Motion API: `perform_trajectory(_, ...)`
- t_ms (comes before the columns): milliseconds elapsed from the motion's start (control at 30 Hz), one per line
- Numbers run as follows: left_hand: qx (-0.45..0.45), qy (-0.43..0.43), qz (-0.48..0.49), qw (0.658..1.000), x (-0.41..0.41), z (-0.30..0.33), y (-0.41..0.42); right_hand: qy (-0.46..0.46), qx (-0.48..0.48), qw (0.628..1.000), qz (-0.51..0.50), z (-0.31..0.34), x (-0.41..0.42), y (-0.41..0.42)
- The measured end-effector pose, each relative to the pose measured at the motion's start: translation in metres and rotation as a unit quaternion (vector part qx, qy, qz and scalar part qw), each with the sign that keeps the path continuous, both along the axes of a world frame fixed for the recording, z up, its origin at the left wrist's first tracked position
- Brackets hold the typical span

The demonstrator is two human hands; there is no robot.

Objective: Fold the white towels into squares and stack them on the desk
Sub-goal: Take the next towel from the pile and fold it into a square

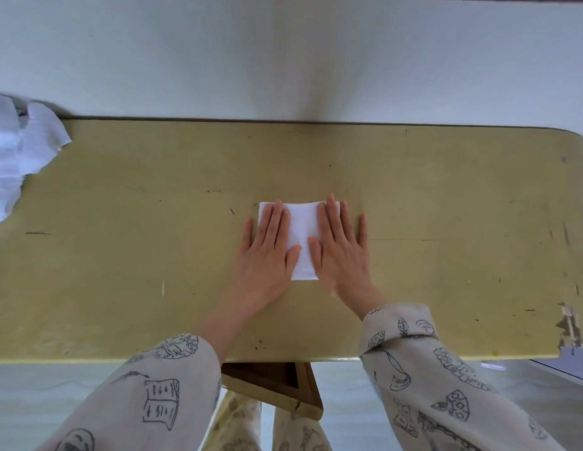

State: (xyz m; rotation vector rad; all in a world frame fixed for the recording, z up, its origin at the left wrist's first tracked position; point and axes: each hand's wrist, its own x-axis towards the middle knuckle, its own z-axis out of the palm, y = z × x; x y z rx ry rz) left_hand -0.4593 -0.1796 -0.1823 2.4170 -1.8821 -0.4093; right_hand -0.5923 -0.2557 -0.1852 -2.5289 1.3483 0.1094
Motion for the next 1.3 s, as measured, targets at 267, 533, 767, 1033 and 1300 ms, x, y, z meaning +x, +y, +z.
perform_trajectory(267,0.074,0.005,-0.007,0.997,-0.009,0.039,0.024,-0.139,0.119,0.971,-0.152,0.041,-0.026,0.034)
perform_trajectory(533,0.063,0.112,0.058,0.99,-0.046,0.061,0.065,-0.259,0.192,0.832,-0.452,0.068,-0.052,0.086)
perform_trajectory(767,0.139,0.071,-0.043,0.987,-0.043,0.057,0.065,-0.209,0.228,0.763,-0.568,0.065,-0.065,0.1)
perform_trajectory(1033,0.188,0.19,-0.11,0.957,-0.064,0.062,0.094,-0.217,0.25,0.735,-0.592,0.066,-0.073,0.112)
perform_trajectory(1300,0.223,0.25,-0.125,0.934,-0.047,0.066,0.102,-0.273,0.388,0.662,-0.58,0.075,-0.077,0.091)
